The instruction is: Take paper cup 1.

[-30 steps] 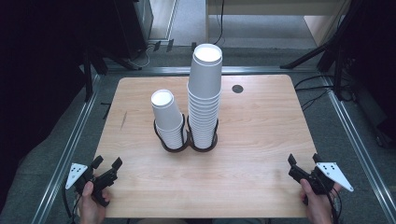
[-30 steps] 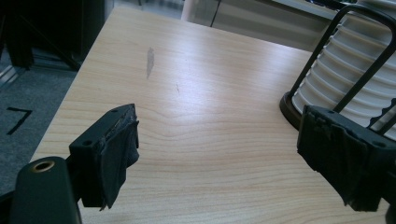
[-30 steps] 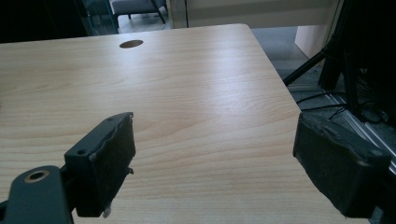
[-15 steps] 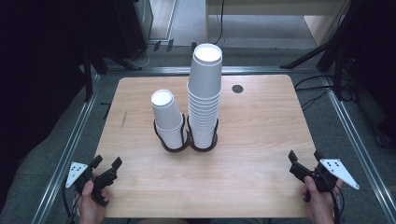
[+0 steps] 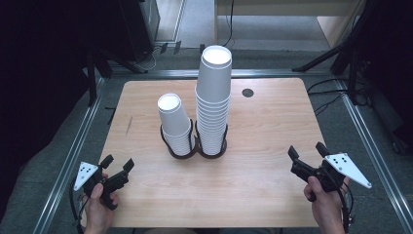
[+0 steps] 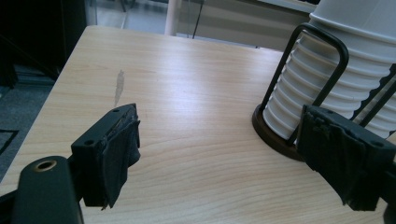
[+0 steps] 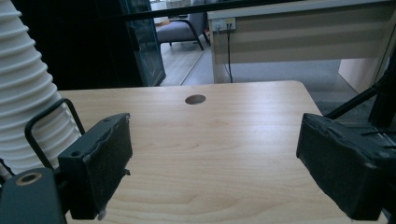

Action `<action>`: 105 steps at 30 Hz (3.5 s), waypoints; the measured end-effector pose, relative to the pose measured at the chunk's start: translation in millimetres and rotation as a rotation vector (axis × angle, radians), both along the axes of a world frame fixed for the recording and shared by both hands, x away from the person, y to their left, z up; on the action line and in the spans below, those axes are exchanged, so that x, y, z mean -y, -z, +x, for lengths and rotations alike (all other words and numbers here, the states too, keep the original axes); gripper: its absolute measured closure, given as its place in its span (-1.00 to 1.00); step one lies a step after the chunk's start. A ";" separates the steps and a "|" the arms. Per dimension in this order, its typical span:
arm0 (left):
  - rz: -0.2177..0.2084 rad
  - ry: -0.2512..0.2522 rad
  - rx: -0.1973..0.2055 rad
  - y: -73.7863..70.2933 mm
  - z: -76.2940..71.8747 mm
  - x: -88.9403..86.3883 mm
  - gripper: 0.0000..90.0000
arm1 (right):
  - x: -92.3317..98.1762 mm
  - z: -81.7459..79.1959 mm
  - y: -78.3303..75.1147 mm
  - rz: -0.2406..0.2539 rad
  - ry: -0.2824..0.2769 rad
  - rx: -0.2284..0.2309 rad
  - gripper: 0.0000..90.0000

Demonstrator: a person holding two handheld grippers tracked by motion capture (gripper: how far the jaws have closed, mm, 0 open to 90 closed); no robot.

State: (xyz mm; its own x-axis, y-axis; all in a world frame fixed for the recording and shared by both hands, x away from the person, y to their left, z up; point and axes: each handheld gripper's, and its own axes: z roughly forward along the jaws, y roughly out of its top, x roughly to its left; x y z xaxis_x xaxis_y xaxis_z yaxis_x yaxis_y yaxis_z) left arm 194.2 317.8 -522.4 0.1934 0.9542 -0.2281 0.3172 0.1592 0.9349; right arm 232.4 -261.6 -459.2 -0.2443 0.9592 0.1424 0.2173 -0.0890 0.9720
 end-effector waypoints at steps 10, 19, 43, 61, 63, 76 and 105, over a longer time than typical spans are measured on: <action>0.030 0.027 0.010 -13.4 2.7 20.1 -0.81 | -23.8 3.1 -29.1 0.009 -0.077 0.048 -1.00; 0.034 0.099 0.026 -30.9 12.6 53.0 -0.84 | -51.2 7.2 -58.9 0.046 -0.133 0.052 -1.00; 0.114 0.226 0.091 -51.9 42.1 156.5 -0.88 | -125.0 24.5 -100.5 0.034 -0.260 0.089 -1.00; 0.156 0.195 0.147 -67.9 68.0 217.6 -0.88 | -158.7 44.4 -123.6 0.053 -0.279 0.087 -1.00; 0.159 0.175 0.146 -68.7 71.6 220.6 -0.88 | -161.8 45.6 -126.7 0.061 -0.283 0.090 -1.00; 0.150 0.123 0.153 -70.5 88.9 240.5 -0.88 | -189.6 64.0 -134.8 0.034 -0.305 0.066 -1.00; 0.167 0.097 0.148 -68.8 98.9 253.9 -0.87 | -213.7 92.2 -141.7 0.067 -0.281 0.045 -0.85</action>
State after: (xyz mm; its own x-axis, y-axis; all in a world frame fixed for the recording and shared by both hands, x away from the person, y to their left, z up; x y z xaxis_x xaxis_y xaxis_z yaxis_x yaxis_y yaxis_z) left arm 293.1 63.9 -453.6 0.3059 0.9516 -0.0313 0.1815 -0.0259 0.9831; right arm 324.6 -48.0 -317.5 -0.5067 0.8419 0.1859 0.1995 -0.0953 0.9753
